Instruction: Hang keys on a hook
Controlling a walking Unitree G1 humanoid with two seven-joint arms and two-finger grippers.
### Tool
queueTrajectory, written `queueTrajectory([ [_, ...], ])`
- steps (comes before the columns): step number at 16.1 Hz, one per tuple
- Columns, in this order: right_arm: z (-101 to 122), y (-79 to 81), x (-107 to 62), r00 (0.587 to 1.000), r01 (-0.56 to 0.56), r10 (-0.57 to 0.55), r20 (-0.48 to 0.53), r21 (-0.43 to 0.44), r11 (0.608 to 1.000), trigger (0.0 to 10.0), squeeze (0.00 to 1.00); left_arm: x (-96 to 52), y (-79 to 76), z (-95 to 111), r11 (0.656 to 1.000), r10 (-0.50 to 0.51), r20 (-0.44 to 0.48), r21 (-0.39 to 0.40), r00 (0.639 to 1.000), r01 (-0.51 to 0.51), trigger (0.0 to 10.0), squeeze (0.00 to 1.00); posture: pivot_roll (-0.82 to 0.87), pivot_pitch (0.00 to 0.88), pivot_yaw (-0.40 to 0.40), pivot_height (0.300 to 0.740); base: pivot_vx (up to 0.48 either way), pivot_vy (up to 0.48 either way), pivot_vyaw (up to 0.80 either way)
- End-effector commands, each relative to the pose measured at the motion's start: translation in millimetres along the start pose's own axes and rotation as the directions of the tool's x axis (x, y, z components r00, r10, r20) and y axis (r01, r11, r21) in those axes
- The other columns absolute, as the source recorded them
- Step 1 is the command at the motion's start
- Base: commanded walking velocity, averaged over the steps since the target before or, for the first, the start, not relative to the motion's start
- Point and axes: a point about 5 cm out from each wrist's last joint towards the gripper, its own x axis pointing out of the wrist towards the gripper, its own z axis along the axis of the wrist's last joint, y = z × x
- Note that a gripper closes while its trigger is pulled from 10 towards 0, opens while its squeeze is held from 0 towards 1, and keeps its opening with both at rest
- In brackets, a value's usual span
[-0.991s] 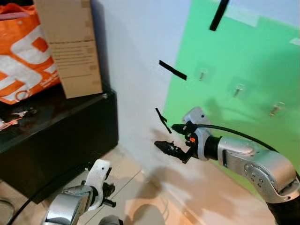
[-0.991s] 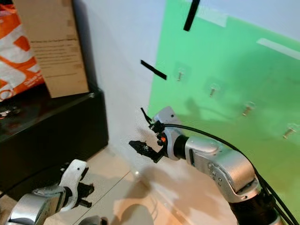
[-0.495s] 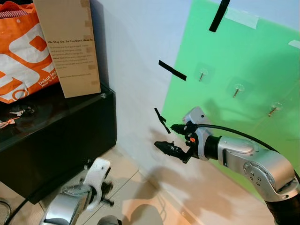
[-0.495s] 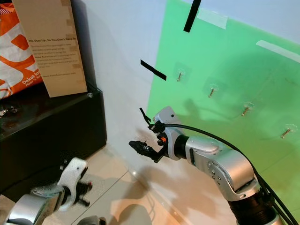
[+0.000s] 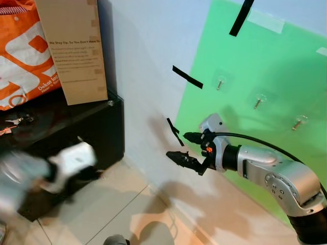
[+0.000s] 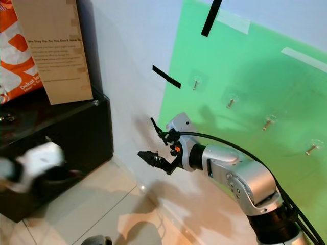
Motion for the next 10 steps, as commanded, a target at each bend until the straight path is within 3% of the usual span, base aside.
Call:
queueTrajectory([
  [1, 4.0, -5.2, -2.8, 1.000, 0.021, -0.021, 0.009, -0.020, 1.000, 10.0, 1.00, -7.8, -2.0, 9.8, 0.990, -0.133, -0.018, 0.053, 0.991, 0.134, 0.0, 0.00, 0.06, 0.000, -0.109, 0.740, 0.000, 0.000, 0.00],
  [4, 4.7, -5.3, -3.8, 1.000, 0.020, -0.020, 0.016, -0.018, 1.000, 10.0, 1.00, -16.3, 5.3, 20.6, 0.974, -0.196, -0.035, 0.113, 0.980, 0.199, 0.0, 0.00, 0.06, 0.000, -0.101, 0.740, 0.000, 0.000, 0.00],
  [7, 5.3, -5.9, -6.1, 0.999, 0.023, -0.023, 0.024, -0.013, 1.000, 10.0, 1.00, -20.3, 16.1, 37.2, 0.954, -0.289, 0.026, 0.095, 0.957, 0.285, 0.0, 0.00, 0.05, 0.000, -0.095, 0.740, 0.000, 0.000, 0.00],
  [10, 4.9, -5.8, -7.3, 0.999, 0.025, -0.024, 0.026, -0.012, 1.000, 10.0, 1.00, -25.6, 21.1, 20.7, 0.941, -0.318, -0.128, 0.078, 0.940, 0.329, 0.0, 0.00, 0.05, 0.000, -0.095, 0.740, 0.000, 0.000, 0.00],
])
